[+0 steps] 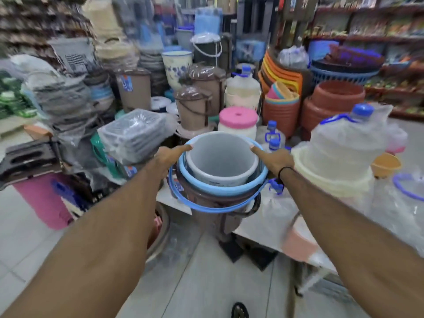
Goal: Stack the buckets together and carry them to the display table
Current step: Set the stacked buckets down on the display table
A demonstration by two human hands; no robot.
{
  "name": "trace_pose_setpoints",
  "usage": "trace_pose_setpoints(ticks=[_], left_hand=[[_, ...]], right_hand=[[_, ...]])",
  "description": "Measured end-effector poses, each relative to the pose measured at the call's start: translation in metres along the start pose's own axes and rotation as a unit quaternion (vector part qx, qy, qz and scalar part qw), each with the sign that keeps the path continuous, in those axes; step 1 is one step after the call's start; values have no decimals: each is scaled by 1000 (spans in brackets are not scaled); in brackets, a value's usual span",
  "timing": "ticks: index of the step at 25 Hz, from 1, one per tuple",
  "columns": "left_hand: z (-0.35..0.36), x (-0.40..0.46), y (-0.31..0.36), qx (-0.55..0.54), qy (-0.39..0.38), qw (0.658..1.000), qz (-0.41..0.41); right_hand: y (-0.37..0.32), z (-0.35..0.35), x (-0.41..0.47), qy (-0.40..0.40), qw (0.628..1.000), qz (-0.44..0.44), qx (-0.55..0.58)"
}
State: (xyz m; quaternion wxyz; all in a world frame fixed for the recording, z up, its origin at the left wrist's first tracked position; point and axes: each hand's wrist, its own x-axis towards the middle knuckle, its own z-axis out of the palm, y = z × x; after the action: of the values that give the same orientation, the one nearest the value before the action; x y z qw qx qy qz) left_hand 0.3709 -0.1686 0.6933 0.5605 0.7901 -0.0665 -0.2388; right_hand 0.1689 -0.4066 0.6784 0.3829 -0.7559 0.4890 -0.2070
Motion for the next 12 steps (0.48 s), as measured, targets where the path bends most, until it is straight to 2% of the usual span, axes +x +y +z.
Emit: trace_pose_setpoints(ticks=[3, 6, 10, 12], left_hand=[[13, 48, 49, -14, -33, 999, 14], [32, 103, 79, -9, -68, 998, 4], [64, 180, 90, -3, -92, 996, -20], [80, 217, 82, 16, -80, 996, -25]], right_hand=[[-44, -1, 60, 44, 998, -54, -8], [-66, 8, 119, 64, 997, -33, -4], [-66, 38, 187, 70, 996, -48, -27], [-52, 59, 215, 49, 998, -15, -23]])
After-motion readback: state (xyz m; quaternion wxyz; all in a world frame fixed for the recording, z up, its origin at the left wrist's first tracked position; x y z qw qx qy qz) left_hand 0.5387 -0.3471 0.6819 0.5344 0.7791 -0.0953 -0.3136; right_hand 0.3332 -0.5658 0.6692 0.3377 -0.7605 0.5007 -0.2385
